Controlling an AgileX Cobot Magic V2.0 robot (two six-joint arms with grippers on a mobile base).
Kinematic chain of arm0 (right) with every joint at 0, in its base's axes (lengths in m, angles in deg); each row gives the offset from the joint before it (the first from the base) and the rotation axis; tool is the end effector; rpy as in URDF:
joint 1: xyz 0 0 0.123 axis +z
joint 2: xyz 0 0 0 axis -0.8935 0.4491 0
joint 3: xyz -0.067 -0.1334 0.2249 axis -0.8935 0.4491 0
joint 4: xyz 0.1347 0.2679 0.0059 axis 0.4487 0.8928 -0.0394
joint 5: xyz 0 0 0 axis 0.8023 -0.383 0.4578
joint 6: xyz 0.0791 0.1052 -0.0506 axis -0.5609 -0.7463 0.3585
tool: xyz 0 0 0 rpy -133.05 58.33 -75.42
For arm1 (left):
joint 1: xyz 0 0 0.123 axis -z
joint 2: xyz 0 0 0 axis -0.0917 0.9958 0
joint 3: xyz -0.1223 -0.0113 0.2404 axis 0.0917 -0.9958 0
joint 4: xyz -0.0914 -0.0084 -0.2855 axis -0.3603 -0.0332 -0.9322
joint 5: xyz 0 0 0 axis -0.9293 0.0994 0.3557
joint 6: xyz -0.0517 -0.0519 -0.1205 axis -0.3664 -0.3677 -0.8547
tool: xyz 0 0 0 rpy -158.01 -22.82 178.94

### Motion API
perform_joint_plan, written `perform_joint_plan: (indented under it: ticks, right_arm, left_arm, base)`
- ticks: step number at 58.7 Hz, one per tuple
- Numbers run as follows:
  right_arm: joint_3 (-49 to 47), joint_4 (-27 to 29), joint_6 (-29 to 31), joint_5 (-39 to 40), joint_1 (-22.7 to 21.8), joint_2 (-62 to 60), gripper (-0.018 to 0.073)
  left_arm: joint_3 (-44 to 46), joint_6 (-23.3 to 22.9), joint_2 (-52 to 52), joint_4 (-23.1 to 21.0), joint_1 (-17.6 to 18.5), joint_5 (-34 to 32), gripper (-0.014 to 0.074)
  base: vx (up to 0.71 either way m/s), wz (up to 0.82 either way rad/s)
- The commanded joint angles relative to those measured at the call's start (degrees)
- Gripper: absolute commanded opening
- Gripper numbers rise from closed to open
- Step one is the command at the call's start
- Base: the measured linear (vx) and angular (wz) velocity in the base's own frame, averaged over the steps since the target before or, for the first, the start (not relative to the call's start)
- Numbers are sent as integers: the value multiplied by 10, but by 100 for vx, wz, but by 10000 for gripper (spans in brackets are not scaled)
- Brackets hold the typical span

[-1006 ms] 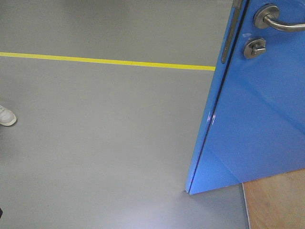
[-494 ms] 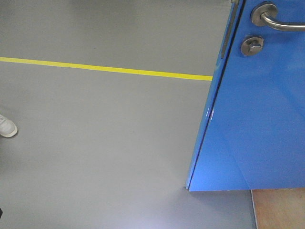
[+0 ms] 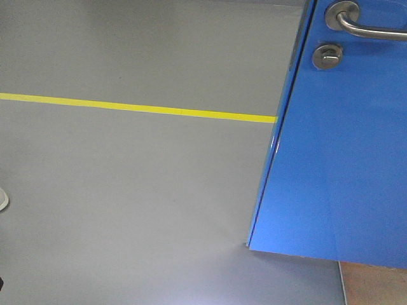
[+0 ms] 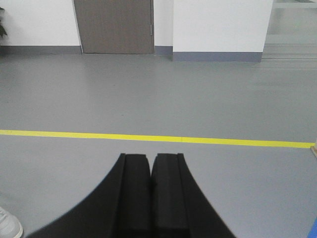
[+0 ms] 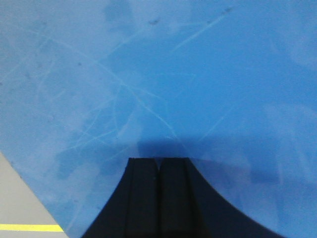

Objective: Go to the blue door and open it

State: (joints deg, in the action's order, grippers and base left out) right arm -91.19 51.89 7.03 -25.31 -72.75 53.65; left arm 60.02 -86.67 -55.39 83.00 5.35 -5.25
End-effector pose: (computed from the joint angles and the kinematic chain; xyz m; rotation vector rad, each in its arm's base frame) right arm 0.4605 -0.0334 0.5439 0.1476 1.7185 0.3430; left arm 0.1684 0.0020 0.1728 0.0165 1.7507 0.0349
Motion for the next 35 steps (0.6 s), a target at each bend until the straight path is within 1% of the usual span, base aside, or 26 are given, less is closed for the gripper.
perform_joint_plan:
  ticks: [1,18,35]
  right_arm:
    - [-13,6,5,52,-2,-21,12]
    - [-13,6,5,53,-2,2,12]
    - [-13,6,5,53,-2,56,12]
  left_arm:
    - [15,-1,-6,-3,3,-44,73]
    - [15,-1,-6,-3,3,-44,73]
    - [15,-1,-6,-3,3,-44,73]
  base:
    - [26,-6]
    - [20,-9]
    - [3,-4]
